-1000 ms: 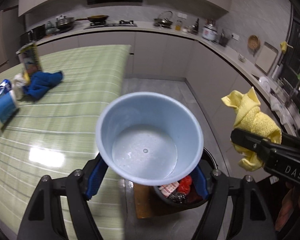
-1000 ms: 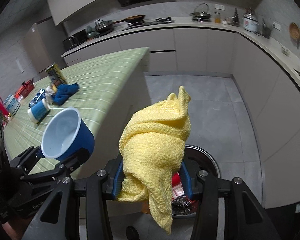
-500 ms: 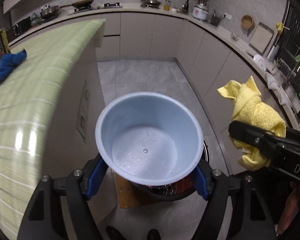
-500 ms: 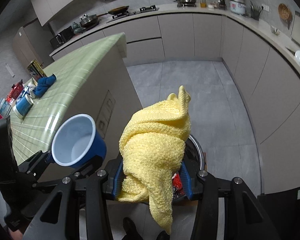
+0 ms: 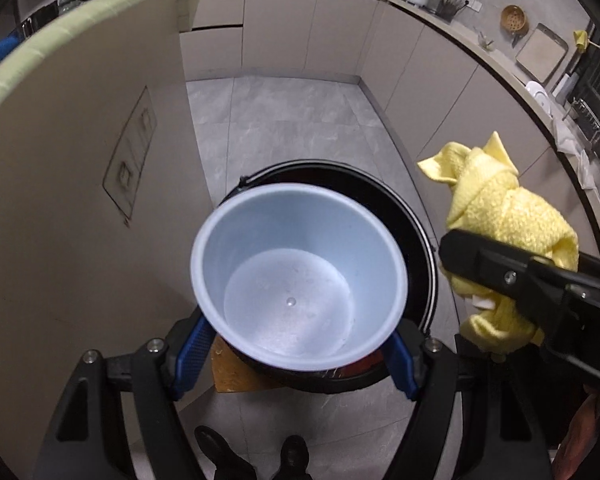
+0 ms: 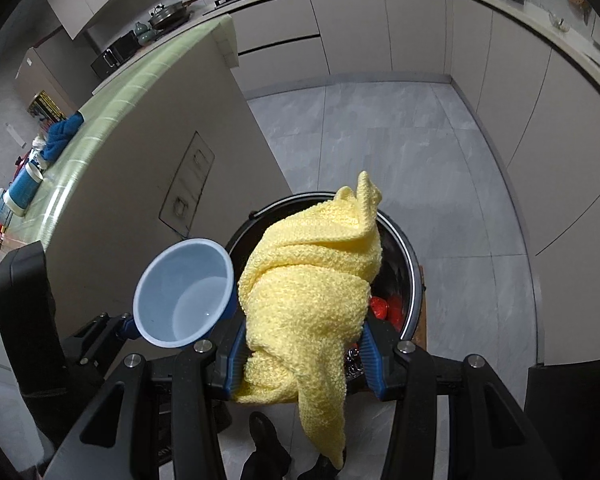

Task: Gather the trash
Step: 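Lower both tools over the black bin and open them to drop cup and cloth, then move both tools back over the table toward the blue paper cup and towel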

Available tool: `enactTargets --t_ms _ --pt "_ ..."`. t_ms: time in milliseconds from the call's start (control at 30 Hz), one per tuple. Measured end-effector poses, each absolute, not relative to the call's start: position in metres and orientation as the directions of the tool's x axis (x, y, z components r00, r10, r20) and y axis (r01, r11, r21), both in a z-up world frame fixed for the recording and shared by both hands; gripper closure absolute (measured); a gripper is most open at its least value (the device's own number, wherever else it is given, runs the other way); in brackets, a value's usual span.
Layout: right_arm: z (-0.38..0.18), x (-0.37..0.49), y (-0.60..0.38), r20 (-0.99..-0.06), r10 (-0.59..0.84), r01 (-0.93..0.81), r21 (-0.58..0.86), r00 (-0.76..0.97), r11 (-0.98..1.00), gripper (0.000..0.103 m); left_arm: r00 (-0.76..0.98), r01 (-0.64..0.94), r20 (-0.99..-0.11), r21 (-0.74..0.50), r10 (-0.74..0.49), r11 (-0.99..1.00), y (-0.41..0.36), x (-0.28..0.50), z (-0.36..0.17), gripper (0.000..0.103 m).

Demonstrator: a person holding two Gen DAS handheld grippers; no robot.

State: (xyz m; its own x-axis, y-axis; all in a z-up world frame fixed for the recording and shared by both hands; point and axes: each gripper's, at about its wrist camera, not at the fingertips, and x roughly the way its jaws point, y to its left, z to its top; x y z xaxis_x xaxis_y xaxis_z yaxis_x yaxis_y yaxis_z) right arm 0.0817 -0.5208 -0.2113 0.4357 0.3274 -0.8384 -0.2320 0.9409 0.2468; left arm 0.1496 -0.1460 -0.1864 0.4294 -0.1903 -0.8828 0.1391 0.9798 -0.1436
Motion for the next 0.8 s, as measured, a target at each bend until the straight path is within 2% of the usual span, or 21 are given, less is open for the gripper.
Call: enactTargets --t_ms 133,167,200,233,467,800 --pt "-0.222 0.097 -0.518 -0.832 0.358 -0.251 0.272 0.424 0.929 0.051 0.424 0.117 -0.885 -0.159 -0.194 0.980 -0.146 0.157 -0.198 0.025" --pt "-0.227 0.108 -0.519 -0.829 0.384 -0.250 0.303 0.407 0.920 0.040 0.434 0.107 -0.879 -0.168 -0.198 0.980 -0.148 0.159 -0.204 0.022" --pt "-0.233 0.118 -0.521 -0.845 0.378 -0.229 0.310 0.379 0.923 0.013 0.423 0.081 -0.887 -0.169 -0.187 0.982 -0.149 0.164 -0.213 0.008" --pt "-0.238 0.128 -0.525 -0.865 0.351 -0.199 0.296 0.358 0.934 0.006 0.405 0.060 -0.898 -0.161 -0.172 0.985 -0.147 0.166 -0.219 0.004" --pt "-0.225 0.127 -0.557 -0.861 0.279 -0.112 0.255 0.426 0.960 0.005 0.415 0.029 -0.900 -0.130 -0.130 0.991 -0.144 0.157 -0.209 0.004" --pt "-0.211 0.106 -0.560 -0.865 0.233 -0.105 0.208 0.444 0.972 0.005 0.438 0.059 -0.893 -0.081 -0.099 0.995 -0.142 0.150 -0.173 0.004"
